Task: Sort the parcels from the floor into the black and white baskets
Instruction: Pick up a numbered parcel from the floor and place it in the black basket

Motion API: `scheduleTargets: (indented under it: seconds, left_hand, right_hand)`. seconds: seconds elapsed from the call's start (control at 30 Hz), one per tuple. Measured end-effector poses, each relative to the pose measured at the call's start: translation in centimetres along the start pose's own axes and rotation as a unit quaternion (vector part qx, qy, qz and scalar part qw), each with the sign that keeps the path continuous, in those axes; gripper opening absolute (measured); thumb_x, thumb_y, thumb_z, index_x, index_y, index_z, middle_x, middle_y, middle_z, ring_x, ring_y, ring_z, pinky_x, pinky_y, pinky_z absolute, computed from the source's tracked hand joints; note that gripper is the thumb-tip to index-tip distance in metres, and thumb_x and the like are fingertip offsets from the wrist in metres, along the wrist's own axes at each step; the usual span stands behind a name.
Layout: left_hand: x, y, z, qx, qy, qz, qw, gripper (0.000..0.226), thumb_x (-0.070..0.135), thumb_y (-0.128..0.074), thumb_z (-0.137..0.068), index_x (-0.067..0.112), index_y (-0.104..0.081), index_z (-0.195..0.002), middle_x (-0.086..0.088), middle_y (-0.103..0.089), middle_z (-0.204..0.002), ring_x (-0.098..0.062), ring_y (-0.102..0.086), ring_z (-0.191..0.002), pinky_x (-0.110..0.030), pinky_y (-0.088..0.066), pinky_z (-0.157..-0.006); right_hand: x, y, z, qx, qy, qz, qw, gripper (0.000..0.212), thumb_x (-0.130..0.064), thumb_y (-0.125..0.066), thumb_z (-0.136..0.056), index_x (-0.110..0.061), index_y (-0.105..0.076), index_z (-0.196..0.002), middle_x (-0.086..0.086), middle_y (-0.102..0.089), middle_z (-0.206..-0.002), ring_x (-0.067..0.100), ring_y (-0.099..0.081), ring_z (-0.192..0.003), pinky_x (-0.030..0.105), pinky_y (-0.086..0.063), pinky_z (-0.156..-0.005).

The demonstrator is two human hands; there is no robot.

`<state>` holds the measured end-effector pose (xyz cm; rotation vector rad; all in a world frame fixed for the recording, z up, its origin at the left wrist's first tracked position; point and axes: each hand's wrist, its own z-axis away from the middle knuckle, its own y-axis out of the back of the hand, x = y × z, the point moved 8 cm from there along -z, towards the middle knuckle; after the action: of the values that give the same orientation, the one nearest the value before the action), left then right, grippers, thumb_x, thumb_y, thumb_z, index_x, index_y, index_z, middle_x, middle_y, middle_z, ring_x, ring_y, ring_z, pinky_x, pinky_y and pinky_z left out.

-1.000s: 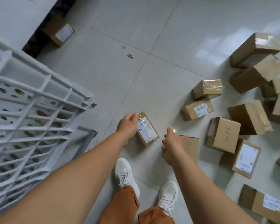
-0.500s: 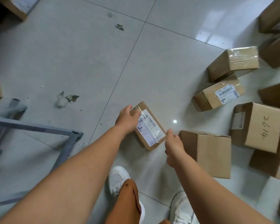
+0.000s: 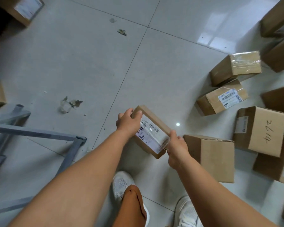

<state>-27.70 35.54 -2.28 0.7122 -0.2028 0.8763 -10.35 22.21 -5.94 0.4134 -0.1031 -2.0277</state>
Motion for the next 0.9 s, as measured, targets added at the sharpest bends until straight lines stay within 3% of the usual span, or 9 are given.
scheduleTargets:
  seconds: [0.13, 0.2, 0.3, 0.4, 0.47, 0.53, 0.63, 0.8, 0.9]
  left_hand:
    - [3.4, 3.3, 5.8, 0.043, 0.01, 0.071, 0.996, 0.043, 0.054, -0.042, -0.089, 0.027, -0.05, -0.122, -0.002, -0.034, -0.122, -0.027, -0.047, -0.113, -0.038, -0.049, -0.085]
    - [5.4, 4.8, 8.7, 0.056, 0.016, 0.115, 0.992, 0.037, 0.056, -0.045, -0.086, 0.026, -0.048, -0.108, -0.004, -0.039, -0.12, -0.027, -0.05, -0.109, -0.043, -0.053, -0.085]
    - [9.1, 6.8, 13.2, 0.074, 0.006, 0.168, 0.983, 0.039, 0.057, -0.05, -0.08, 0.023, -0.049, -0.1, -0.008, -0.049, -0.117, -0.026, -0.054, -0.104, -0.043, -0.054, -0.082]
    - [12.9, 8.3, 17.9, 0.086, -0.011, 0.185, 0.979, 0.039, 0.052, -0.052, -0.081, 0.02, -0.047, -0.103, -0.007, -0.047, -0.114, -0.026, -0.054, -0.103, -0.045, -0.054, -0.083]
    - [15.3, 9.1, 20.8, 0.083, -0.021, 0.203, 0.975, 0.038, 0.048, -0.052, -0.081, 0.022, -0.045, -0.108, -0.008, -0.049, -0.117, -0.026, -0.056, -0.101, -0.043, -0.055, -0.08]
    - [17.8, 9.8, 23.6, 0.071, -0.035, 0.207, 0.975, 0.044, 0.044, -0.05, -0.084, 0.028, -0.041, -0.124, -0.005, -0.045, -0.122, -0.025, -0.056, -0.102, -0.043, -0.055, -0.081]
    - [21.2, 10.8, 27.5, 0.046, -0.062, 0.211, 0.975, 0.046, 0.036, -0.047, -0.089, 0.037, -0.041, -0.135, -0.004, -0.039, -0.12, -0.023, -0.056, -0.1, -0.036, -0.054, -0.077]
    - [25.6, 13.5, 33.4, 0.059, -0.112, 0.254, 0.959, 0.027, 0.023, -0.053, -0.088, 0.027, -0.052, -0.114, 0.004, -0.056, -0.1, -0.012, -0.056, -0.083, -0.027, -0.045, -0.067]
    - [27.0, 14.8, 37.0, 0.074, -0.118, 0.281, 0.949, 0.022, 0.038, -0.053, -0.091, 0.02, -0.049, -0.102, 0.004, -0.054, -0.093, -0.01, -0.05, -0.077, -0.025, -0.039, -0.064]
  right_hand:
    - [-3.4, 1.6, 6.0, -0.008, 0.016, -0.024, 1.0, 0.059, -0.046, -0.047, -0.089, -0.016, -0.039, -0.138, 0.012, -0.057, -0.123, 0.024, -0.058, -0.09, 0.027, -0.043, -0.051]
    - [-5.8, 3.3, 9.6, 0.001, 0.029, -0.045, 0.999, 0.061, -0.047, -0.05, -0.084, -0.018, -0.04, -0.137, 0.013, -0.055, -0.125, 0.029, -0.063, -0.092, 0.032, -0.054, -0.052]
    - [-9.7, 6.4, 15.3, 0.009, 0.066, -0.041, 0.997, 0.049, -0.039, -0.048, -0.093, -0.018, -0.042, -0.137, 0.008, -0.051, -0.122, 0.025, -0.062, -0.089, 0.032, -0.055, -0.058]
    - [-13.3, 8.8, 20.8, 0.006, 0.098, -0.043, 0.994, 0.059, -0.051, -0.05, -0.08, -0.03, -0.049, -0.134, 0.009, -0.046, -0.134, 0.03, -0.057, -0.11, 0.045, -0.054, -0.085]
    - [-14.8, 10.8, 22.1, 0.019, 0.114, -0.042, 0.992, 0.058, -0.062, -0.048, -0.06, -0.045, -0.056, -0.116, 0.008, -0.046, -0.134, 0.031, -0.056, -0.111, 0.053, -0.048, -0.096]
    - [-16.3, 12.7, 23.6, 0.02, 0.126, -0.052, 0.99, 0.045, -0.061, -0.048, -0.061, -0.046, -0.056, -0.103, 0.007, -0.048, -0.129, 0.031, -0.058, -0.106, 0.055, -0.05, -0.092]
    - [-19.4, 15.3, 30.6, 0.014, 0.155, -0.069, 0.985, 0.04, -0.046, -0.052, -0.081, -0.035, -0.051, -0.119, 0.007, -0.053, -0.124, 0.028, -0.06, -0.106, 0.052, -0.053, -0.088]
    - [-22.4, 19.8, 36.6, 0.021, 0.197, -0.1, 0.975, 0.034, -0.042, -0.051, -0.093, -0.021, -0.048, -0.119, 0.002, -0.051, -0.115, 0.021, -0.048, -0.102, 0.035, -0.037, -0.08]
    - [-23.4, 21.2, 39.9, -0.004, 0.201, -0.104, 0.974, 0.048, -0.06, -0.047, -0.086, -0.023, -0.049, -0.118, 0.006, -0.054, -0.116, 0.027, -0.054, -0.104, 0.037, -0.047, -0.077]
